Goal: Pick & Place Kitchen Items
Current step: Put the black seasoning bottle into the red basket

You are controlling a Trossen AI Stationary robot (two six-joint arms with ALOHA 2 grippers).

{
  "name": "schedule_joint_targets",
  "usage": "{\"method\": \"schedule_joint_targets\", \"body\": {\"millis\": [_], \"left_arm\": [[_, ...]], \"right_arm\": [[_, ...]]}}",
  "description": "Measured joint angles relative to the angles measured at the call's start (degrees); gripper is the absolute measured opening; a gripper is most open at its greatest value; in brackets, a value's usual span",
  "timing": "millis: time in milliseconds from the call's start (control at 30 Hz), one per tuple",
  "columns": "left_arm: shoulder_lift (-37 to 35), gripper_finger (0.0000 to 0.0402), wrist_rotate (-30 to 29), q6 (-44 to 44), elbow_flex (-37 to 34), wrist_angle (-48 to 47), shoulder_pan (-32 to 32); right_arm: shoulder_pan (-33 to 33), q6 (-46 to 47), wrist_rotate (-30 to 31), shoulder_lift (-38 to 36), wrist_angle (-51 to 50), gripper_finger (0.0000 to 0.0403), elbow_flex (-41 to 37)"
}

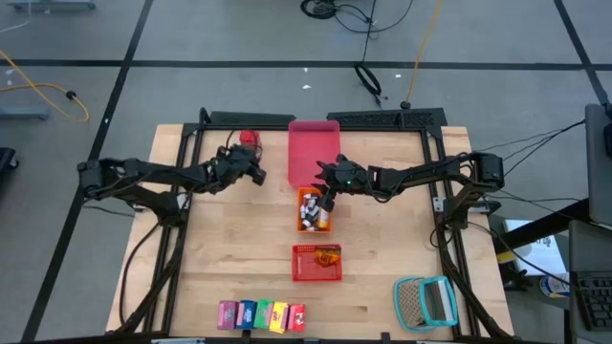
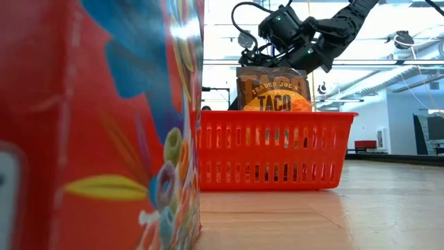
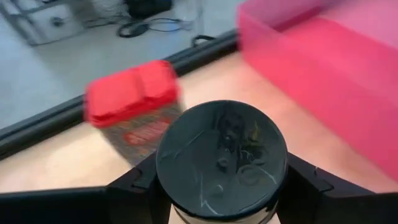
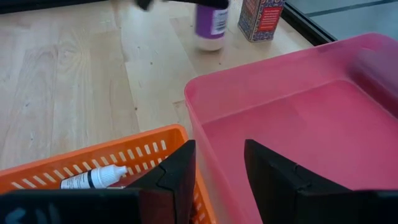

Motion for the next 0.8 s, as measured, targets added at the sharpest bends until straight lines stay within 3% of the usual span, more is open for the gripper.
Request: {"method": "schedule_joint_targets", "body": {"millis": [367, 800], "left_arm": [[-9.71, 0.0210, 9.13, -0.61, 0.07, -1.56, -12.17], [-4.95, 0.0212, 11.51, 5.87, 10.43, -1.73, -27.25]], "right_arm": [[0.00, -0.02, 0.02, 0.00, 0.11, 0.0132, 0.00], [-0.02, -0.02, 0.04, 0.00, 0.34, 0.0132, -0.02]]}}
